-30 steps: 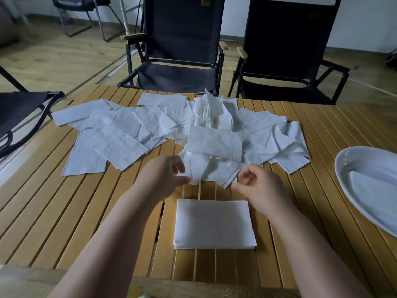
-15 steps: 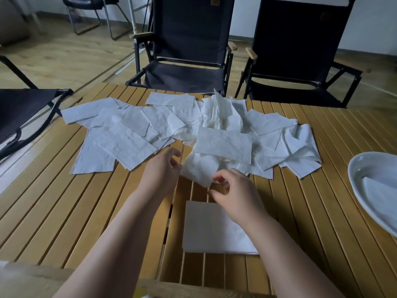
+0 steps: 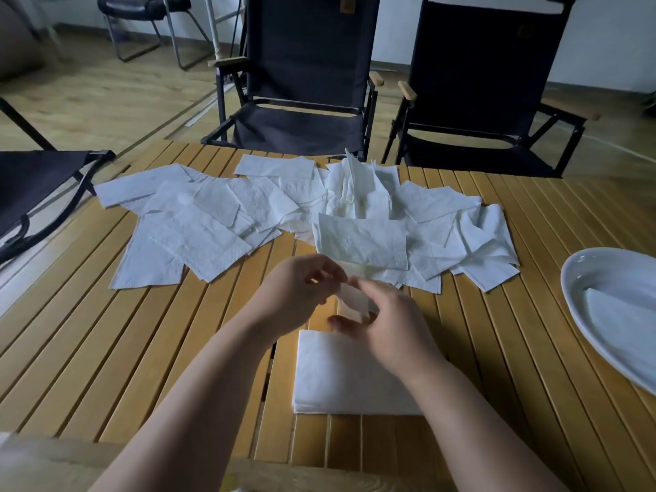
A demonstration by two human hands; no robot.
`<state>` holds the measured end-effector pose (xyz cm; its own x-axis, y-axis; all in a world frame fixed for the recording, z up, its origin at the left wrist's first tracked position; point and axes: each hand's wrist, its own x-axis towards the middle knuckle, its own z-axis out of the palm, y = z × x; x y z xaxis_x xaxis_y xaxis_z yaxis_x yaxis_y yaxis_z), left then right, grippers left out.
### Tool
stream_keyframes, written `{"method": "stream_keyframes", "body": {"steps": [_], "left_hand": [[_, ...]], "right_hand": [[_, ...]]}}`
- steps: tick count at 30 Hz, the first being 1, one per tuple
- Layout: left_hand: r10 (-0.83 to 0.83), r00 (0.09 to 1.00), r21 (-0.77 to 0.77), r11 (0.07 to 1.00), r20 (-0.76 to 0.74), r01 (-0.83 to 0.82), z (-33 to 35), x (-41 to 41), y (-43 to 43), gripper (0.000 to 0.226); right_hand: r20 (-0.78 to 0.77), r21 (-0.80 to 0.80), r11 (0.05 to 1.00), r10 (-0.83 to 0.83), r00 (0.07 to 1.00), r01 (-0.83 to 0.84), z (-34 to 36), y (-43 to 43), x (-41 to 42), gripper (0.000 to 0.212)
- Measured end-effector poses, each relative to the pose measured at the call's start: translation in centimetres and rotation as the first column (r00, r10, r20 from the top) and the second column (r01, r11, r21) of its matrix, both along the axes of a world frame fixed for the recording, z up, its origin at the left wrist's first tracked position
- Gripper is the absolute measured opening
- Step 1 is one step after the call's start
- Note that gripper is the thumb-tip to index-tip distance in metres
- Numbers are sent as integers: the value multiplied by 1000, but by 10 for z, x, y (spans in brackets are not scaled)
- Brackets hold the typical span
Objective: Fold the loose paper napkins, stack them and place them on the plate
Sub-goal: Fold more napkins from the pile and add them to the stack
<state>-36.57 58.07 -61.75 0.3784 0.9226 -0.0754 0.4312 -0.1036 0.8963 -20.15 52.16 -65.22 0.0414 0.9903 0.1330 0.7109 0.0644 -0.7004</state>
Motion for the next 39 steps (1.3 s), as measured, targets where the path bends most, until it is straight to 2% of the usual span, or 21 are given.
{"method": "stream_keyframes", "body": {"steps": [4,6,8,10,12,15,17,22,24,28,31,34,39], "left_hand": [[-49,999,47,998,15,48,2,4,-3,15],[-47,997,155,986,-54,55,-1,3,-1,28],[-29,985,257,964,-170,72,-6,1,2,44],[-3,956,295,951,-292,93,-8,-1,4,51],[22,932,307,947,-361,96,-9,-2,6,42],[63,918,321,944,-391,72,-12,-6,11,25],[59,933,303,951,-355,56,-14,-11,15,17],[-12,988,193,980,-155,42,-10,-25,21,20],[-1,995,158,987,-96,17,-7,-27,20,13],[-18,999,132,991,-36,22,-5,-26,17,11],[-45,999,91,995,-1,44,-3,-24,15,7],[-35,997,21,999,73,34,-4,-22,15,25],[-20,998,105,994,65,14,-1,-19,14,12]], "right_hand": [[91,110,993,-41,995,31,3,-3,8,8],[161,175,984,-66,985,37,5,-4,17,17],[192,206,978,-65,979,25,12,-5,26,13],[172,212,977,-31,985,-6,18,-8,32,9],[131,197,980,-21,991,-6,22,-11,38,20],[50,163,986,-50,997,41,25,-13,48,22],[-20,138,987,-85,996,87,25,-14,55,16],[-140,87,980,-166,976,179,21,-14,59,15],[-183,67,976,-190,965,205,21,-13,60,14],[-338,9,984,-163,927,177,23,-13,57,17],[-340,18,980,-179,923,196,23,-14,54,20],[-355,17,980,-181,917,200,24,-12,52,14],[-411,-5,980,-185,893,200,25,-13,54,5]]}}
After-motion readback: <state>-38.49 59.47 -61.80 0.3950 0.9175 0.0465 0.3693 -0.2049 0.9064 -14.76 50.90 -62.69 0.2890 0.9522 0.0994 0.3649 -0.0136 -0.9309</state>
